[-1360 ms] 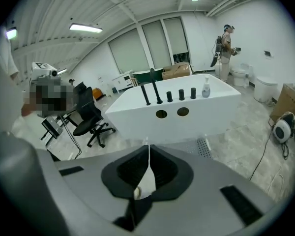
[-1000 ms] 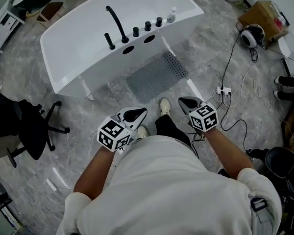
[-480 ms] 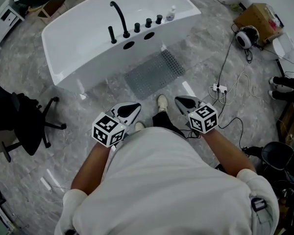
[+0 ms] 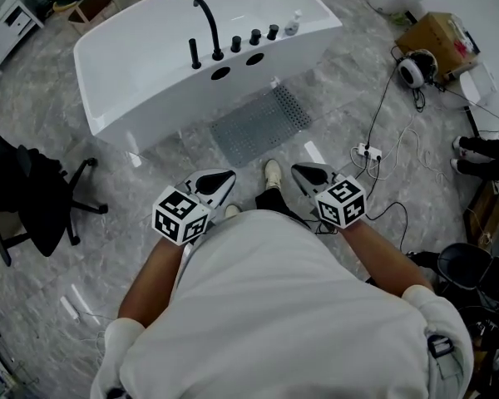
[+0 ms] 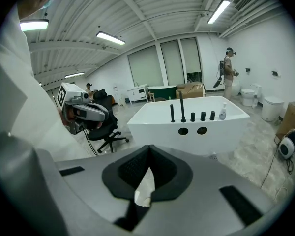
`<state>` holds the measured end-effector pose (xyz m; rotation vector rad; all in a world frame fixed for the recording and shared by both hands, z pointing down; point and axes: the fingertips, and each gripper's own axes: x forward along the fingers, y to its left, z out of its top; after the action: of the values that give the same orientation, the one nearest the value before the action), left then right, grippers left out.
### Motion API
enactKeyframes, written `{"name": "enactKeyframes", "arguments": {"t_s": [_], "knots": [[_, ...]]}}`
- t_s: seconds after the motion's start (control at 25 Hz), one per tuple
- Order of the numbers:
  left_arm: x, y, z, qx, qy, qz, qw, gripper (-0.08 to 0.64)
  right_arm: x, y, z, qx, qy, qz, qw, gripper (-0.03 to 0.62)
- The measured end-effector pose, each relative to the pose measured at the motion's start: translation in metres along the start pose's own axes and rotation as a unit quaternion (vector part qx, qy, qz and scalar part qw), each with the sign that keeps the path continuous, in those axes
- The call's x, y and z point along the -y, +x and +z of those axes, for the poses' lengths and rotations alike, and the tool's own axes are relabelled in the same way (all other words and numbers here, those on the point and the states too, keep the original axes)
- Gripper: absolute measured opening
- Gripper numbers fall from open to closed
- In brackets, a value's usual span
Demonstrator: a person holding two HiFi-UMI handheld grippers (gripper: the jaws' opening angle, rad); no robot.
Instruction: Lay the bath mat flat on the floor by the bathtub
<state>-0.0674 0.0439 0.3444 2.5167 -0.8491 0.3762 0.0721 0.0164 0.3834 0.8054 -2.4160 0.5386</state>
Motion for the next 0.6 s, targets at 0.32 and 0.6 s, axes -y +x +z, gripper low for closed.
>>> {"name": "enactKeyframes", "arguments": {"t_s": [0.32, 0.6], "knots": [[0.002, -0.006, 0.002, 0.003, 0.006, 0.003, 1.0, 0.018, -0.007, -0.001, 0.013, 0.004, -0.015, 0.002, 1.0, 0.009], [0.003, -0.011, -0.002, 0.002, 0.006, 0.003, 1.0, 0.018, -0.011, -0.002, 0.01, 0.001, -0.019, -0.005, 1.0, 0.009]]}}
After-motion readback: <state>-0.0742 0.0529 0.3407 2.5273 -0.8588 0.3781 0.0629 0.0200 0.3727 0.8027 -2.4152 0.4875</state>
